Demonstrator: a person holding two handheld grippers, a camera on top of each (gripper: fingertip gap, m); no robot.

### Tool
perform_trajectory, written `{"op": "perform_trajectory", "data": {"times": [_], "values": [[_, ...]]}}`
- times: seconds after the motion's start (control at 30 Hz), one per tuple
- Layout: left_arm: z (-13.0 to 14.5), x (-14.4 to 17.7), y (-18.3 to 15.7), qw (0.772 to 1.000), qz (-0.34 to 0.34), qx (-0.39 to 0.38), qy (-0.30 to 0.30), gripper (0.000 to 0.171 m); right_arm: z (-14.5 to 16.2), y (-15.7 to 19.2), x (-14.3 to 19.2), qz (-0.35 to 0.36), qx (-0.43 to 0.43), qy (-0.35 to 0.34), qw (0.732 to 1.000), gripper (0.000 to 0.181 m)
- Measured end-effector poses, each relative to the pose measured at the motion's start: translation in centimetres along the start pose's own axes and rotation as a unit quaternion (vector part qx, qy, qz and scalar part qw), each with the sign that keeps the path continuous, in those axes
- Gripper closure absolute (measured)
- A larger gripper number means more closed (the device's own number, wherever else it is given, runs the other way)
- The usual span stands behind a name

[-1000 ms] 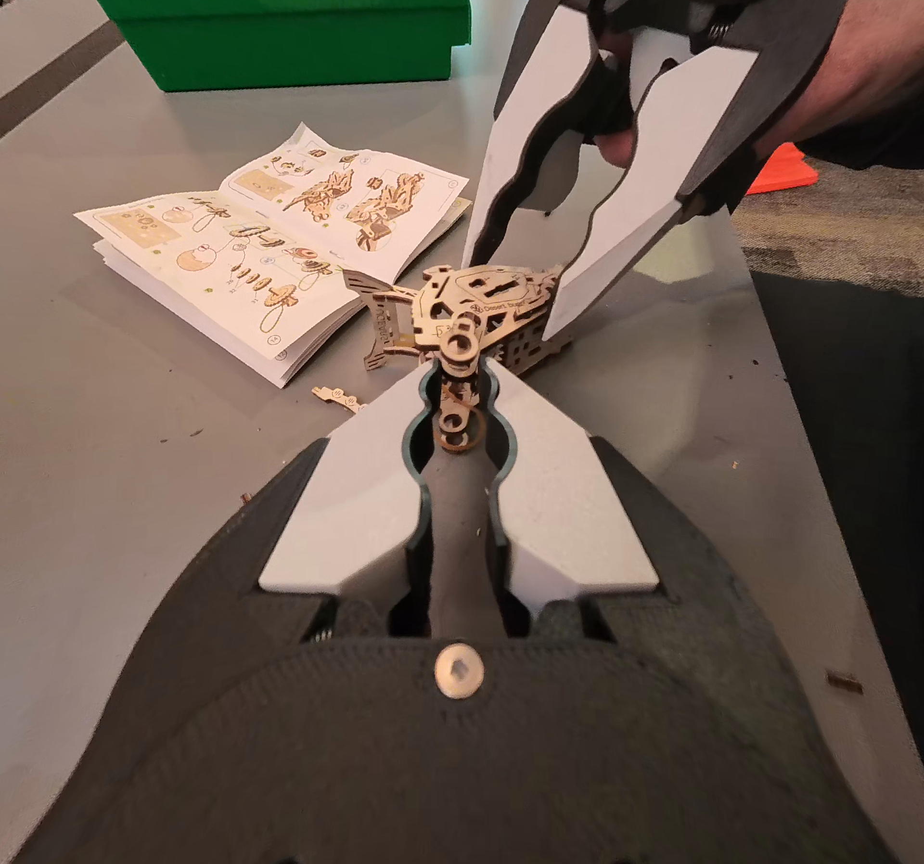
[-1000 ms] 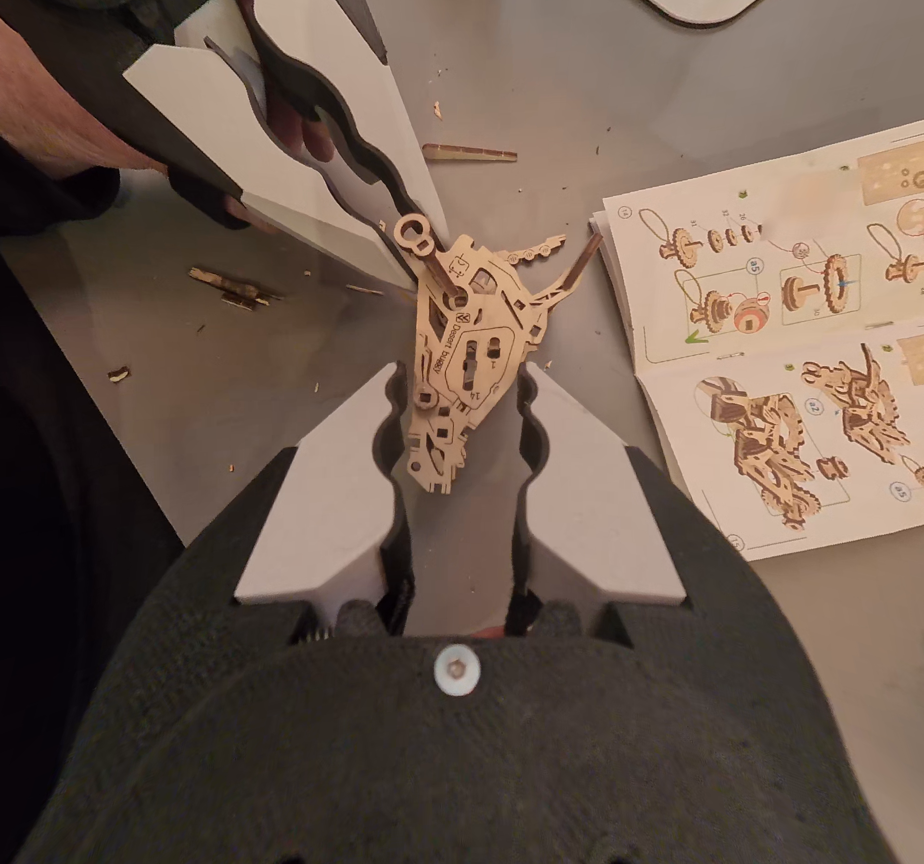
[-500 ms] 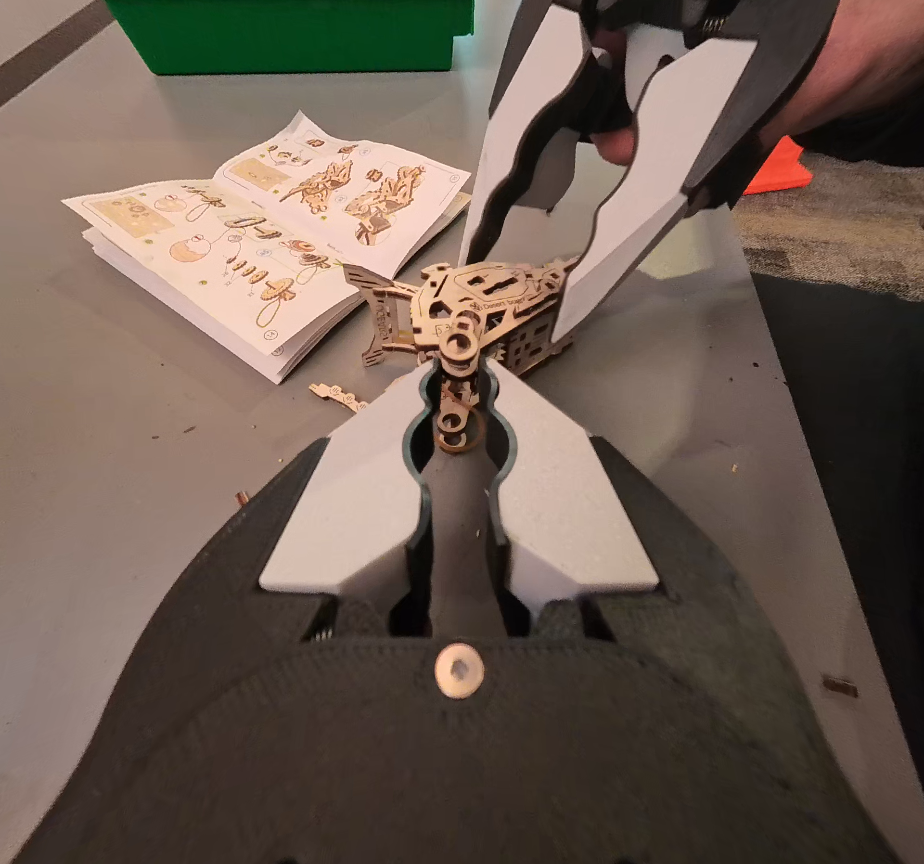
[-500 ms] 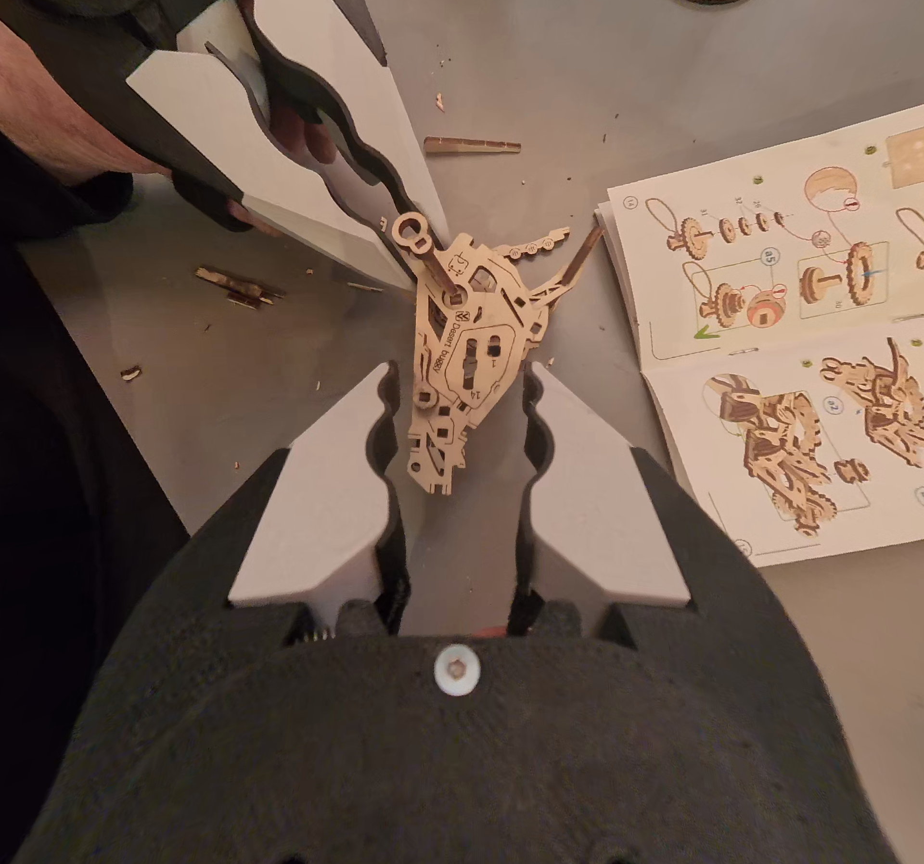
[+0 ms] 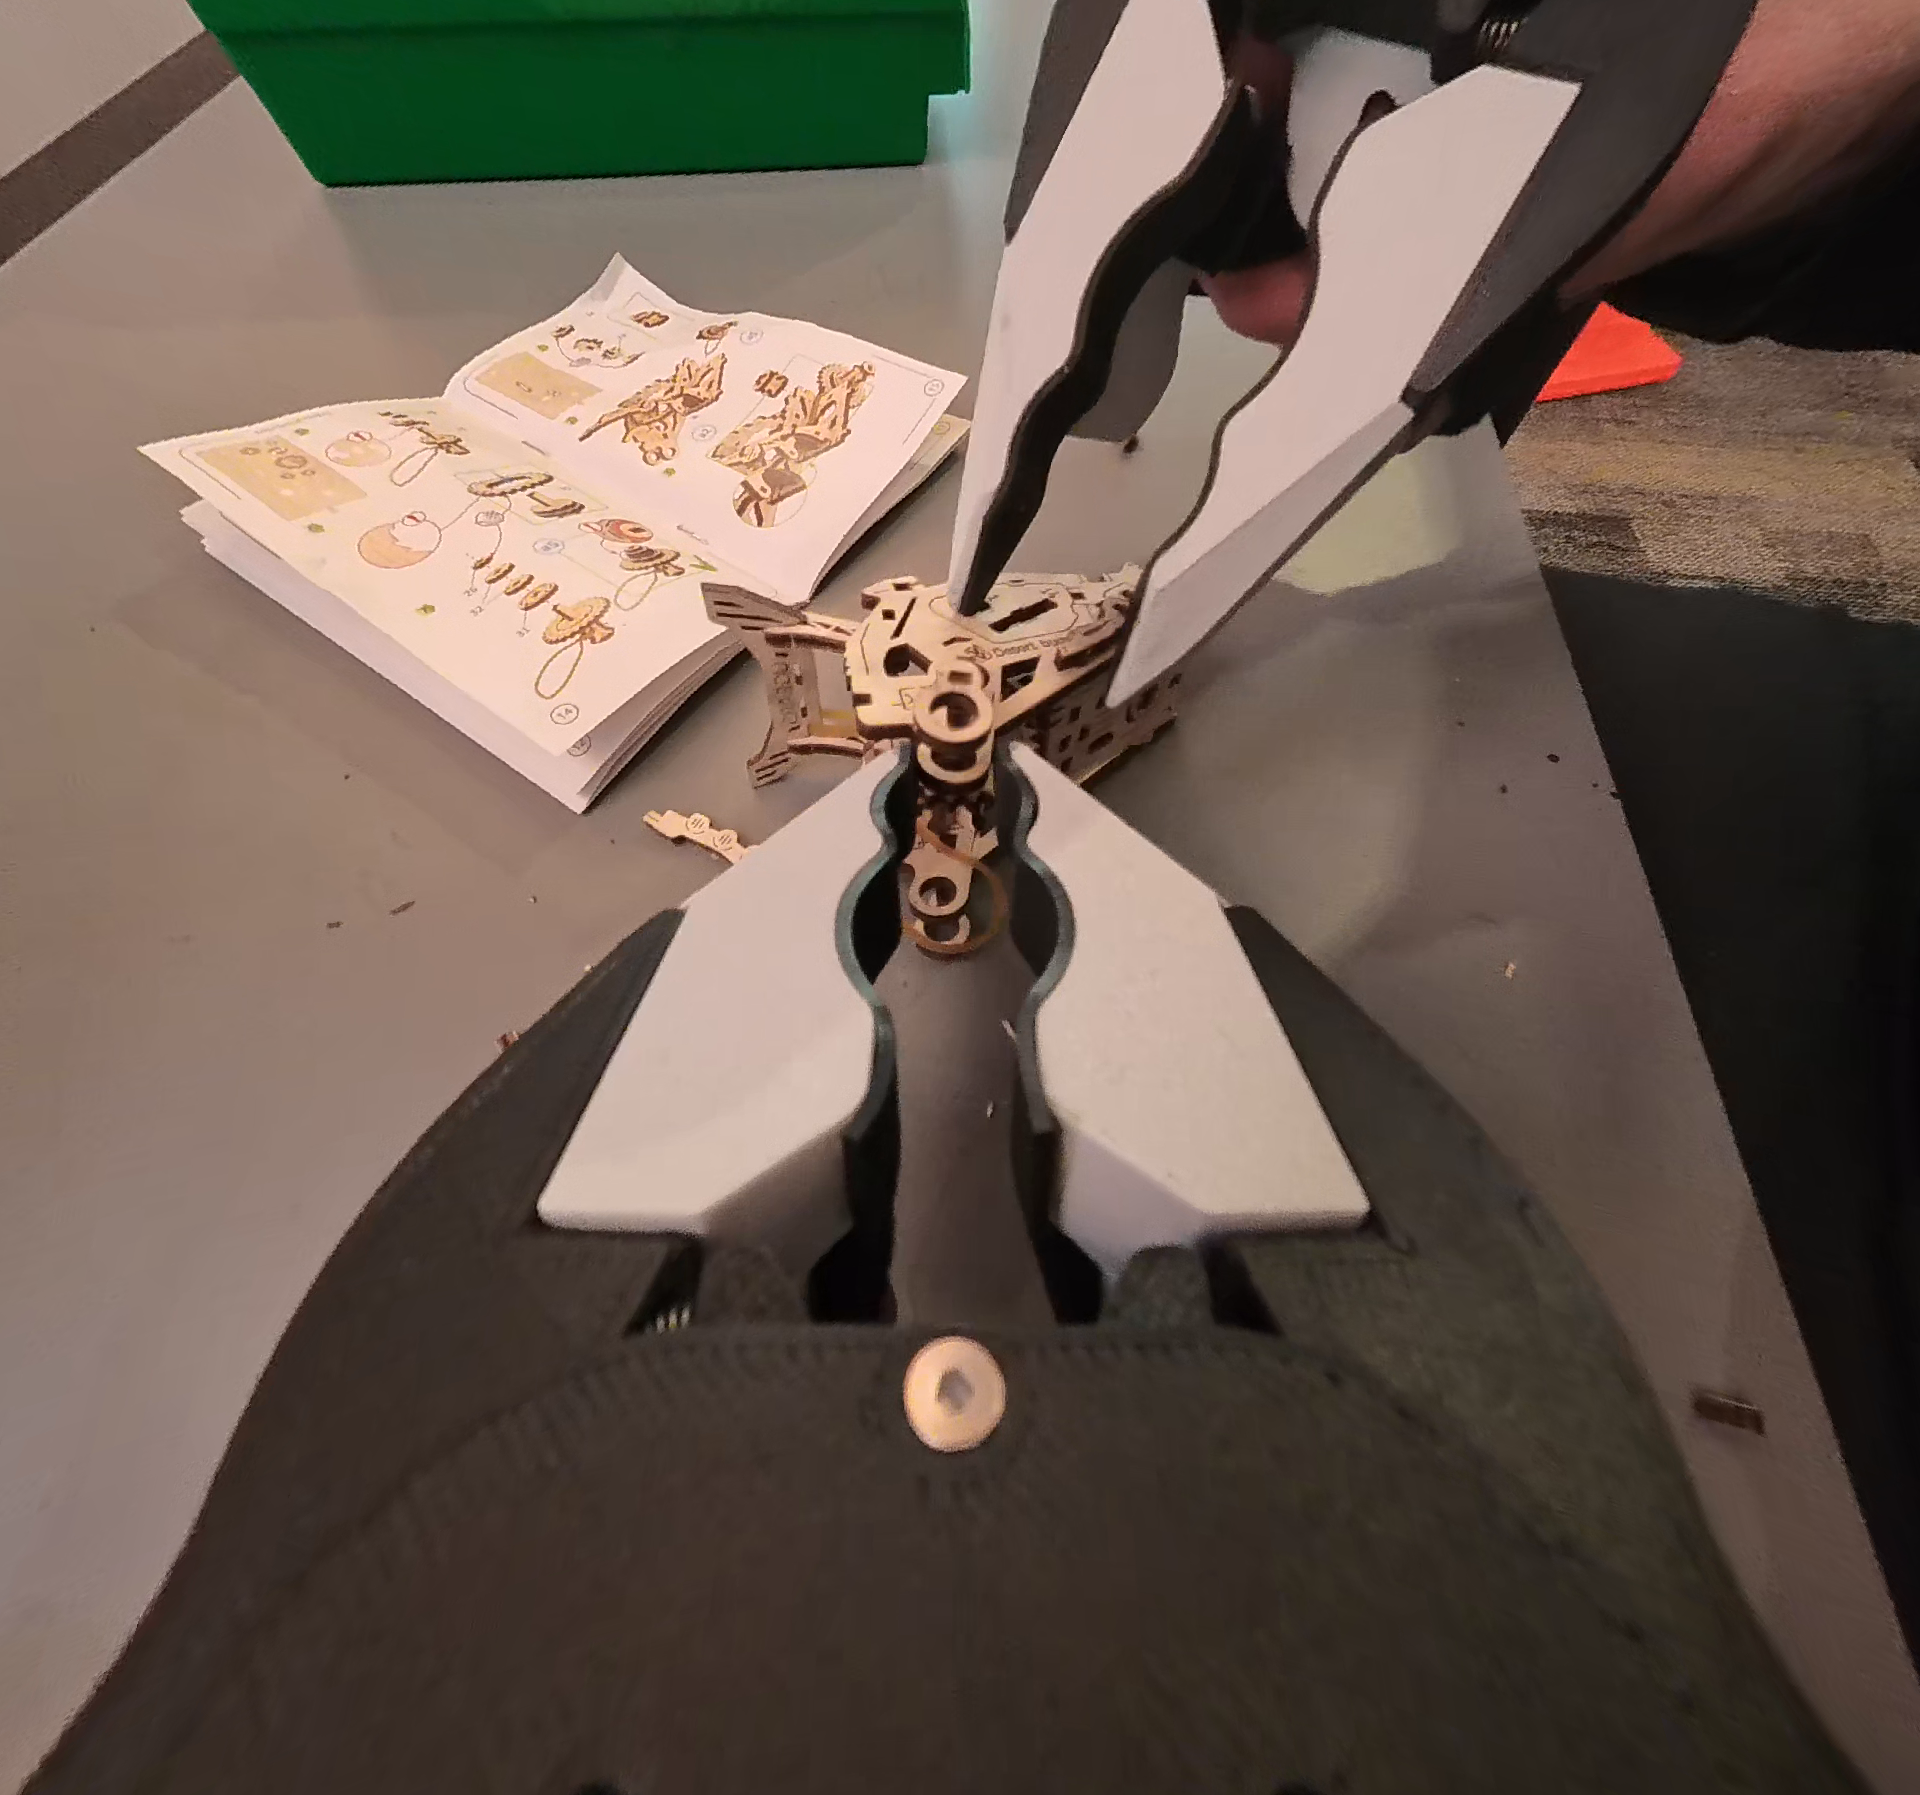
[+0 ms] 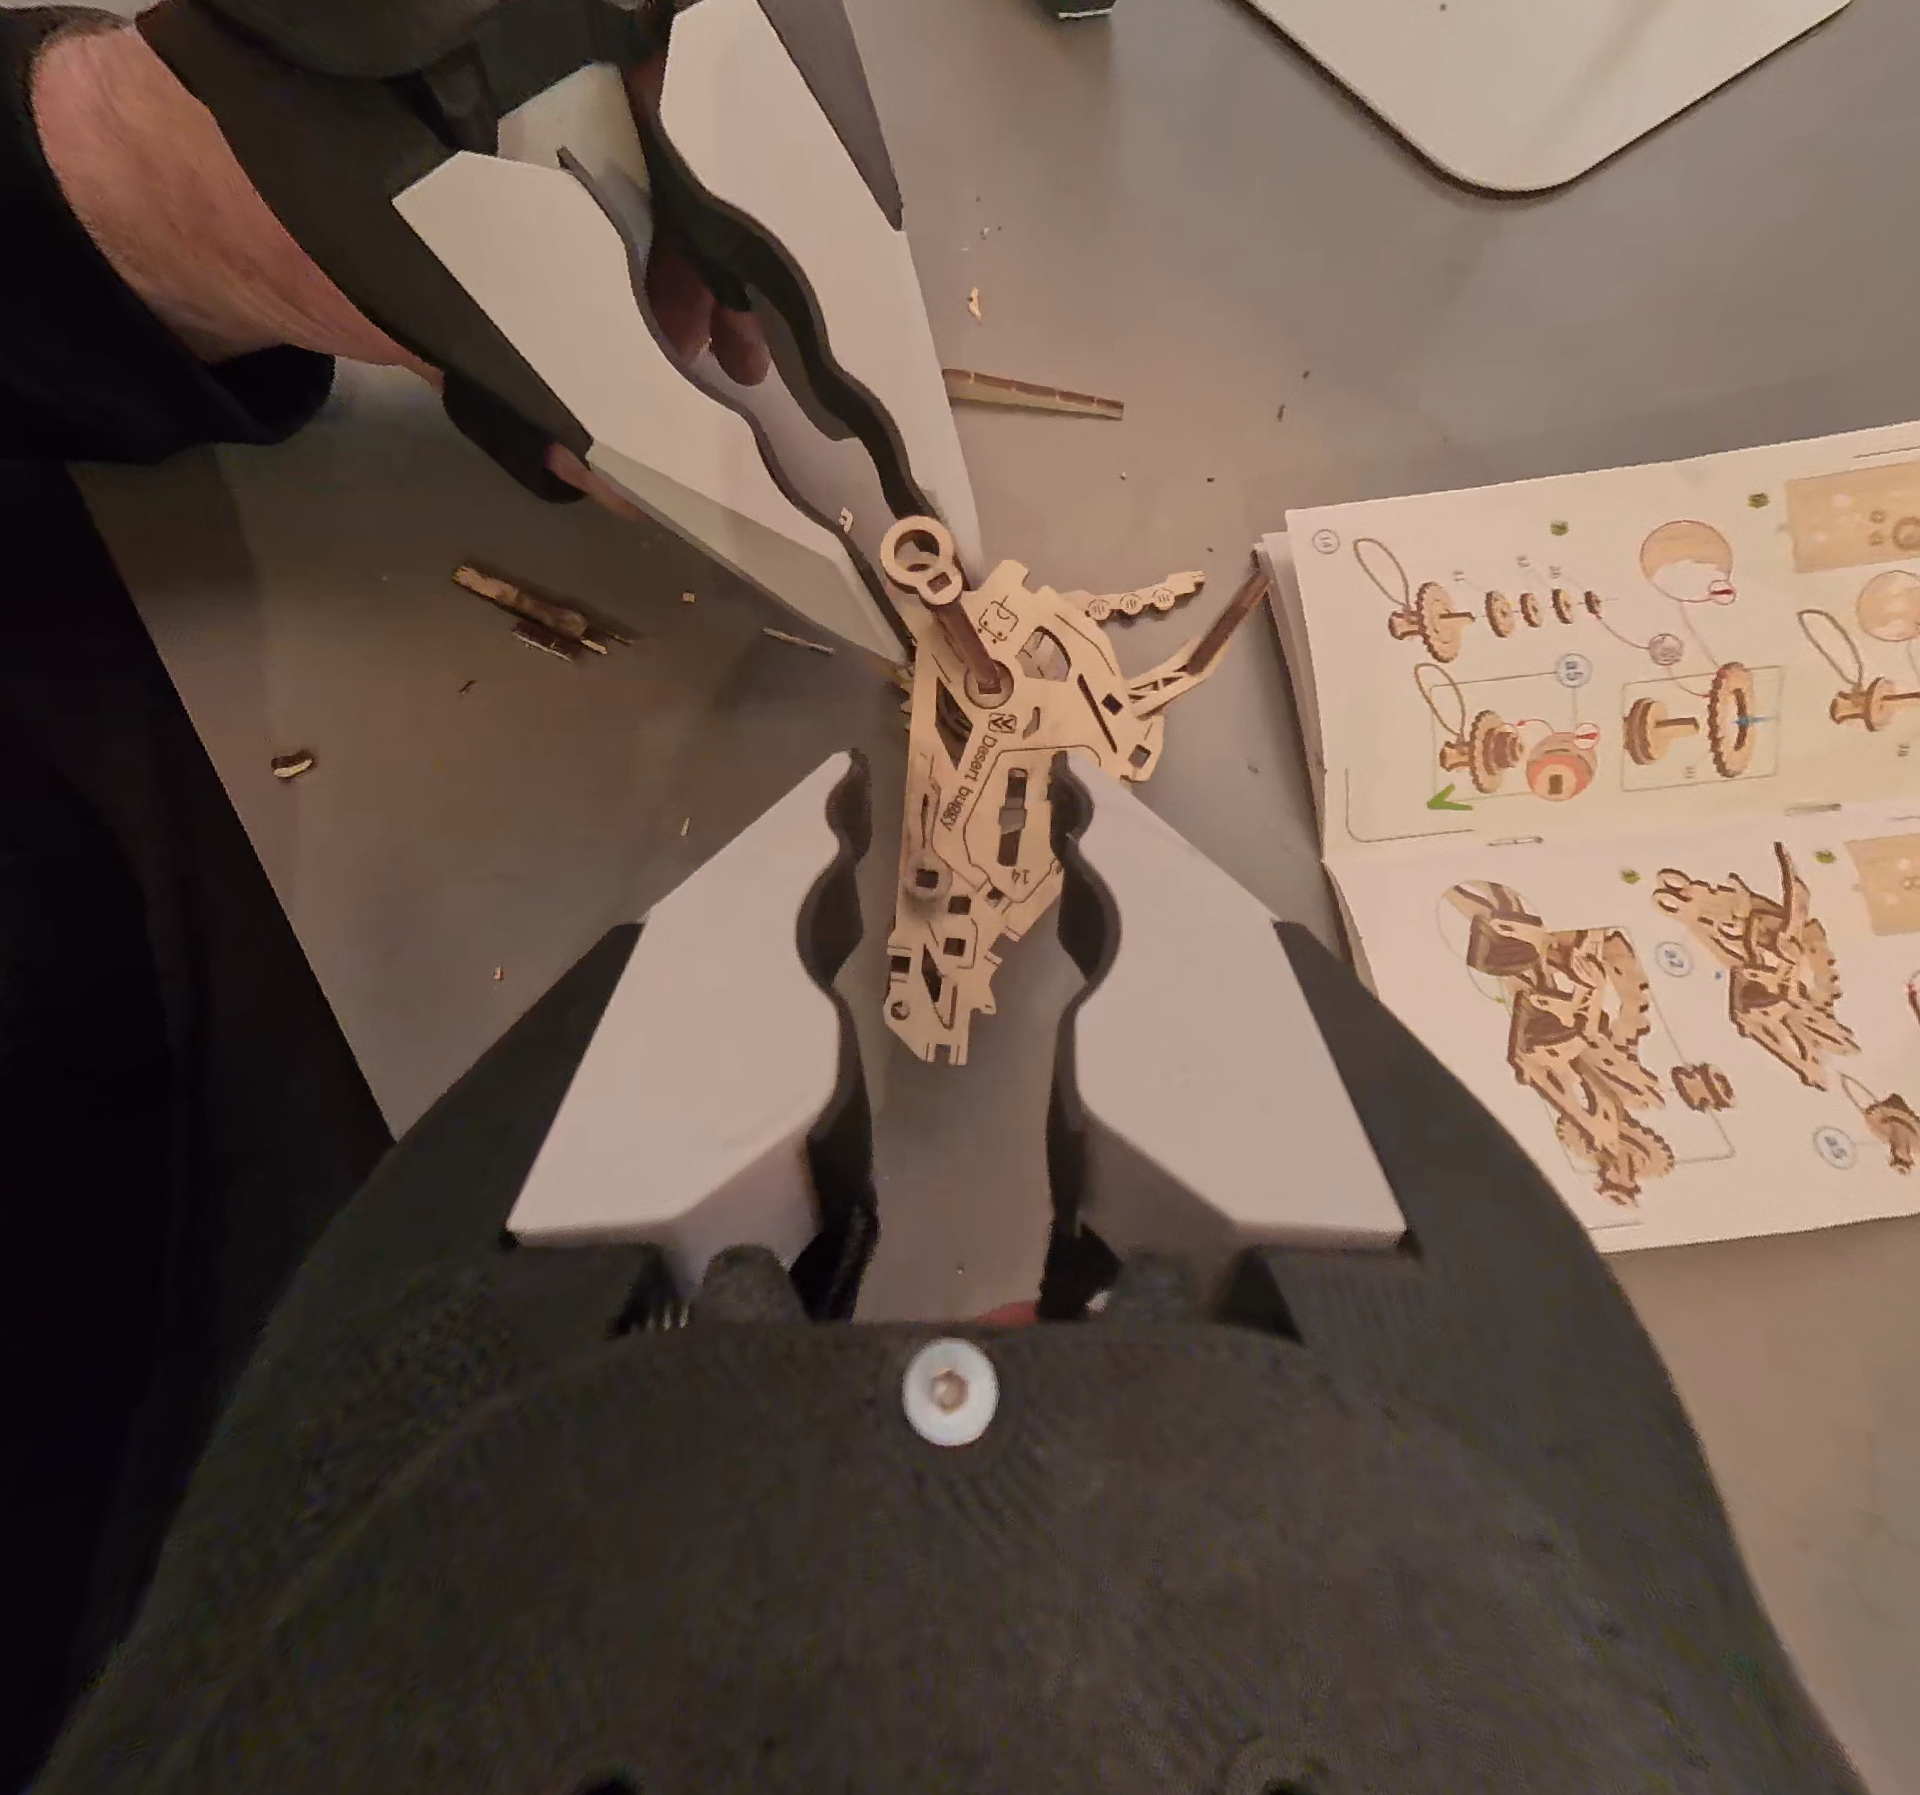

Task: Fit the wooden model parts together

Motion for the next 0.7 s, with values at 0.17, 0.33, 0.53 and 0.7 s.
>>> {"op": "perform_trajectory", "data": {"times": [0.17, 0.33, 0.53, 0.7], "values": [[0.26, 0.05, 0.08, 1.000, 0.000, 0.007, -0.002, 0.161, -0.19, 0.04, -0.10, -0.003, 0.003, 0.001, 1.000, 0.147], [0.32, 0.09, 0.26, 1.000, 0.003, 0.015, 0.003, 0.161, -0.34, -0.07, -0.12, -0.012, -0.006, -0.002, 1.000, 0.148], [0.72, 0.09, 0.45, 0.999, 0.017, 0.027, 0.006, 0.161, -0.41, 0.21, -0.26, -0.014, -0.006, 0.000, 1.000, 0.144], [0.69, 0.03, 0.53, 0.999, 0.016, 0.026, 0.009, 0.161, -0.33, 0.25, -0.24, -0.025, -0.014, -0.005, 1.000, 0.140]]}}
Point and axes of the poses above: each gripper's, where its closed fingertips meet, x back along the fingers, z out of its underside, y = z × x across the jaws, the point moved 4 cm from there along x, back along the fingers, and after that the axes turned 1 degree about -x, right-handed, at the moved point
